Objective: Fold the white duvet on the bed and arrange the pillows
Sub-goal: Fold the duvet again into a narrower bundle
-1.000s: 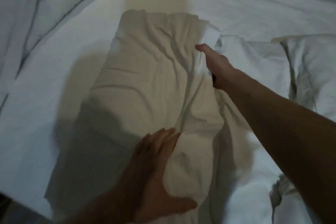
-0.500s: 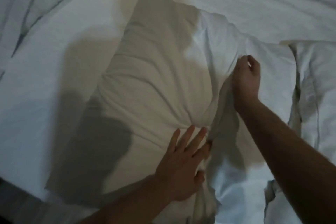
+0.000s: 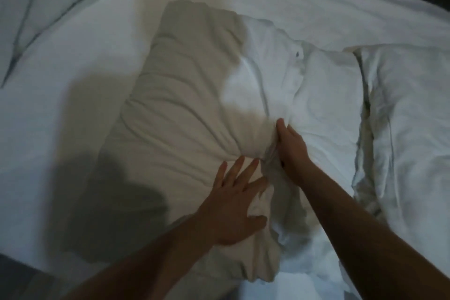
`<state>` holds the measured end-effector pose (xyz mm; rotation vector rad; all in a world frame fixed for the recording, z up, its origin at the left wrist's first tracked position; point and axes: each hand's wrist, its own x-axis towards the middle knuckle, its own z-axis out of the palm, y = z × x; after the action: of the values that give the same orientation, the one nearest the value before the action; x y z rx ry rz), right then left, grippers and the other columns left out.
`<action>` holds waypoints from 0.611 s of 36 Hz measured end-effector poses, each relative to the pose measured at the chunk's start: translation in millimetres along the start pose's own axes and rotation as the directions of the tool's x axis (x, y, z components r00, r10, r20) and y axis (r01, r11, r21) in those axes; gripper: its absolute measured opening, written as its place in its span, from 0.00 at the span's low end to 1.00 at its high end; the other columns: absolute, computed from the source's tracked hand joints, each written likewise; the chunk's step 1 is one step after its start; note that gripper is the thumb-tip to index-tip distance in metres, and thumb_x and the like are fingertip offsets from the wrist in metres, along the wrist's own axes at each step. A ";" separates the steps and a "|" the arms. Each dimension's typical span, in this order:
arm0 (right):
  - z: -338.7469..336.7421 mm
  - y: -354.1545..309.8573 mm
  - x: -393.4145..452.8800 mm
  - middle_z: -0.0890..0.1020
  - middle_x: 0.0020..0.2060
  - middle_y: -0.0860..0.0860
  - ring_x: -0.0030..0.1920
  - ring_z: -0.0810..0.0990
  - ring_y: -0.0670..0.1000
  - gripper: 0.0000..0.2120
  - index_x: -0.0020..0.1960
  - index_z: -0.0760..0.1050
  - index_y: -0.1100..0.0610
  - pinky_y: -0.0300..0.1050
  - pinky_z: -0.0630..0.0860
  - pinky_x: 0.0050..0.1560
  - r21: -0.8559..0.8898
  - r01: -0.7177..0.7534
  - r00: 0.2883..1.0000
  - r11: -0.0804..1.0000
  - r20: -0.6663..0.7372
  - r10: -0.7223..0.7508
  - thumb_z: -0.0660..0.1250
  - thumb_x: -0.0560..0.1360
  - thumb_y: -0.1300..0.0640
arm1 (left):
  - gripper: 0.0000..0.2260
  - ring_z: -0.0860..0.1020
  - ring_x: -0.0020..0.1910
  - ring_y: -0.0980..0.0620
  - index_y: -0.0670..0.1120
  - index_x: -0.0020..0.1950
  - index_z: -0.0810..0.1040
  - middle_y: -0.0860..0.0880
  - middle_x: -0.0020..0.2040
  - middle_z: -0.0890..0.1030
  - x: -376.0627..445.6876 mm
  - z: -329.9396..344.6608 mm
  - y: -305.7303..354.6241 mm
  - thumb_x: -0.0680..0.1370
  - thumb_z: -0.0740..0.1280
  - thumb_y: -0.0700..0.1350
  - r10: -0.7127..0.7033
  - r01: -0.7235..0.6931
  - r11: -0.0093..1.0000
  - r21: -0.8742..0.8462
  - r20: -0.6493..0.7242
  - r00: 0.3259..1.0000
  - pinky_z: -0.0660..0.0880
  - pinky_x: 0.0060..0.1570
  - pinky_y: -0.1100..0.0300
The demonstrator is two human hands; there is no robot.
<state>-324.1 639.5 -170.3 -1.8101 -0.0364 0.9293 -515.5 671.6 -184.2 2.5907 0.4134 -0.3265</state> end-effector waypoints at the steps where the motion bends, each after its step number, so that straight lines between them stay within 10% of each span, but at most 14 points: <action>1: -7.4 3.9 -10.7 0.81 0.46 0.40 0.44 0.79 0.38 0.14 0.63 0.76 0.49 0.30 0.75 0.43 -0.020 0.002 1.000 1.000 0.015 -0.002 0.59 0.82 0.47 | 0.36 0.39 0.79 0.51 0.57 0.79 0.56 0.53 0.81 0.44 -12.8 -9.0 4.4 0.73 0.59 0.67 -0.008 0.007 0.999 -0.048 -0.022 1.000 0.41 0.76 0.45; 5: -37.3 54.1 -72.1 0.85 0.49 0.50 0.53 0.83 0.52 0.09 0.53 0.82 0.50 0.51 0.78 0.55 -0.058 -0.034 0.997 0.998 0.068 0.038 0.66 0.79 0.47 | 0.37 0.55 0.78 0.56 0.58 0.74 0.65 0.59 0.78 0.58 -82.5 -26.9 23.9 0.67 0.67 0.67 -0.049 0.020 0.986 -0.167 -0.174 0.983 0.55 0.74 0.55; 10: -47.0 108.7 -162.7 0.86 0.45 0.55 0.48 0.85 0.54 0.07 0.53 0.82 0.55 0.45 0.78 0.43 -0.023 -0.196 0.969 0.980 0.150 0.197 0.66 0.79 0.58 | 0.35 0.71 0.69 0.52 0.56 0.68 0.74 0.57 0.71 0.71 -143.8 -5.9 31.8 0.63 0.72 0.64 -0.144 0.122 0.983 -0.139 -0.161 0.976 0.68 0.62 0.52; 15: -30.5 120.1 -199.0 0.85 0.37 0.37 0.40 0.83 0.38 0.07 0.52 0.78 0.48 0.35 0.78 0.36 0.099 -0.257 0.960 0.961 0.137 0.242 0.63 0.81 0.59 | 0.03 0.78 0.46 0.51 0.55 0.47 0.81 0.59 0.45 0.78 -145.4 -1.6 37.5 0.74 0.70 0.49 -0.221 0.158 0.970 -0.182 -0.408 0.886 0.73 0.43 0.50; 22: -1.7 105.9 -217.6 0.83 0.42 0.46 0.45 0.79 0.47 0.10 0.49 0.79 0.56 0.39 0.77 0.48 0.152 -0.225 0.967 0.962 0.155 0.202 0.59 0.83 0.60 | 0.07 0.77 0.42 0.51 0.51 0.45 0.79 0.56 0.41 0.78 -157.5 -31.7 82.8 0.80 0.64 0.48 -0.228 0.099 0.963 -0.250 -0.565 0.793 0.73 0.43 0.49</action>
<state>-515.7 497.0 -131.1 -1.6120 0.1497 1.1754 -627.6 582.6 -74.0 2.3995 0.8441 0.4728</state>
